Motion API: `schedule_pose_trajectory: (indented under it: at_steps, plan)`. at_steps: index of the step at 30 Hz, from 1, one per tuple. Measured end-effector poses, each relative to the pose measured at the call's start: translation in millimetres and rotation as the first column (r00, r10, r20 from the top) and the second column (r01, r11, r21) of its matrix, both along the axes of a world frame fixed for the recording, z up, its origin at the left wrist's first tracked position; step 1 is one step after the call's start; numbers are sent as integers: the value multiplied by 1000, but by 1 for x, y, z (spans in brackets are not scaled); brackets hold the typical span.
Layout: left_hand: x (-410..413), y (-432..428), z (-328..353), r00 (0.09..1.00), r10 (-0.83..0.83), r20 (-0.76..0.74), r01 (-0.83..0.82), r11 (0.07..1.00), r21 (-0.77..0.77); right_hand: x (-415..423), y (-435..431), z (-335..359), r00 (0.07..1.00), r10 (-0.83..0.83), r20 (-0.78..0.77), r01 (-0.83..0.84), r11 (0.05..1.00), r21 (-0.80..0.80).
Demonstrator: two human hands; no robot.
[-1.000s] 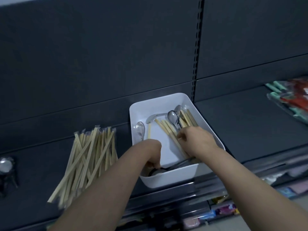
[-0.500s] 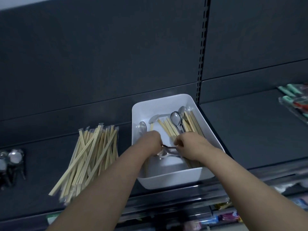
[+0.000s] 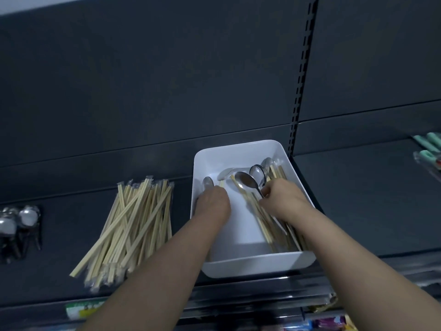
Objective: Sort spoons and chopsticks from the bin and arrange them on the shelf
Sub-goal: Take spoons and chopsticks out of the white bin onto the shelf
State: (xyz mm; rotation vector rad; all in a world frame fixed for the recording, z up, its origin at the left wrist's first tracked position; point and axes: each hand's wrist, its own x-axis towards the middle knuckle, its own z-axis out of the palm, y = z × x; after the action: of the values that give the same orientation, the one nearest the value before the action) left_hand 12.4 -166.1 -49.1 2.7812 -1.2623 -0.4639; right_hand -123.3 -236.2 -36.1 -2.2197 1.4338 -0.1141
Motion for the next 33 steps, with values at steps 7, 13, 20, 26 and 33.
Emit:
schedule_pose_trajectory:
  at_steps: [7,13,20,26,33]
  plan:
    - [0,-8,-13,997,-68,27,68,998,-2,-2,-6,-6,996,-4,93,2,1000,15]
    - [4,-11,-14,995,-32,95,40,996,-81,-1,-4,-12,988,25,151,-31,999,38]
    - [9,-3,18,993,92,79,-58,933,-356,-1,-2,5,928,-14,373,2,1000,31]
    - [59,61,54,928,313,-202,-368,685,-629,66,39,44,853,149,501,-161,987,-20]
    - [160,201,41,790,511,-338,-605,561,-565,199,147,37,813,365,454,-419,908,21]
